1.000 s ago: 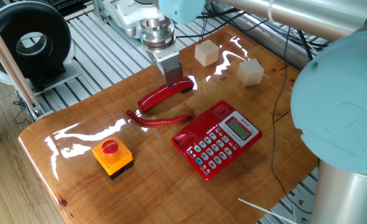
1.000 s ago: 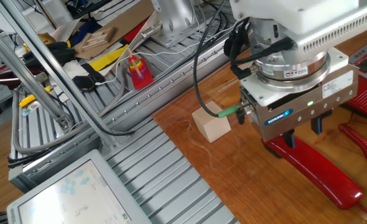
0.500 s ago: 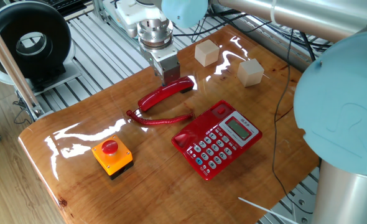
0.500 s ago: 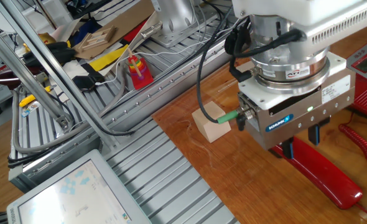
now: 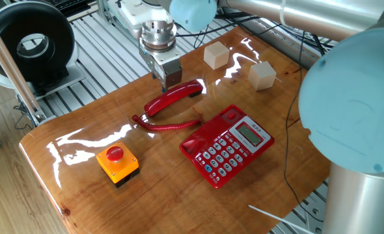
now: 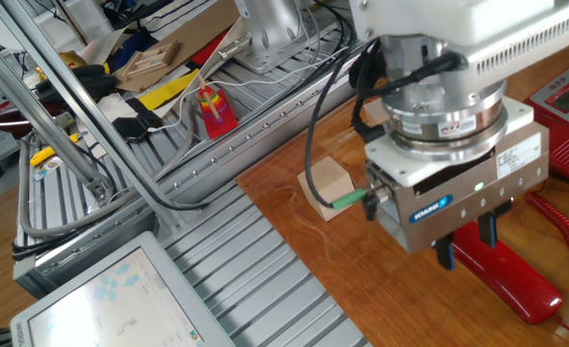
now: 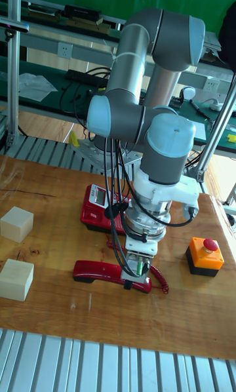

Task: Place the handset of the telephone on the corresponding phone cradle

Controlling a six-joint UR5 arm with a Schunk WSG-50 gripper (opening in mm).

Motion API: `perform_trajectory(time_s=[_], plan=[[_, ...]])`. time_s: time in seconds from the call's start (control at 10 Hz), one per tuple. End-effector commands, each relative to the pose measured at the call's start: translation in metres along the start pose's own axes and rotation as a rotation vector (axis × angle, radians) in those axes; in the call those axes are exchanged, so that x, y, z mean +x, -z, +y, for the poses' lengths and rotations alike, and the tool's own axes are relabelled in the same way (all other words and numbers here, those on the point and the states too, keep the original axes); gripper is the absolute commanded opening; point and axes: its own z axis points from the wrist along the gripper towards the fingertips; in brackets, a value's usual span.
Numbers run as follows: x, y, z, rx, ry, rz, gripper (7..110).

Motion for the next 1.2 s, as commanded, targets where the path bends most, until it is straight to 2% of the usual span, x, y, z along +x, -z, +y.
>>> perform_trajectory(time_s=[0.0,0.1,0.2,0.4,0.7,0.8,1.1], plan=[[-0.003,-0.005,0.008,-0.041,0.048,-0.028,66],[-0.005,-0.007,0.013,-0.050,0.056,-0.032,66],[-0.004,-0.011,0.017,-0.053,0.062,-0.026,88],[-0.002,-0.025,0.029,-0.055,0.057,-0.019,88],[0.017,-0.035,0.040,-0.065,0.067,0.009,88],[0.022,-0.035,0.042,-0.071,0.067,0.016,66],[0.032,-0.040,0.039,-0.061,0.072,0.018,66]])
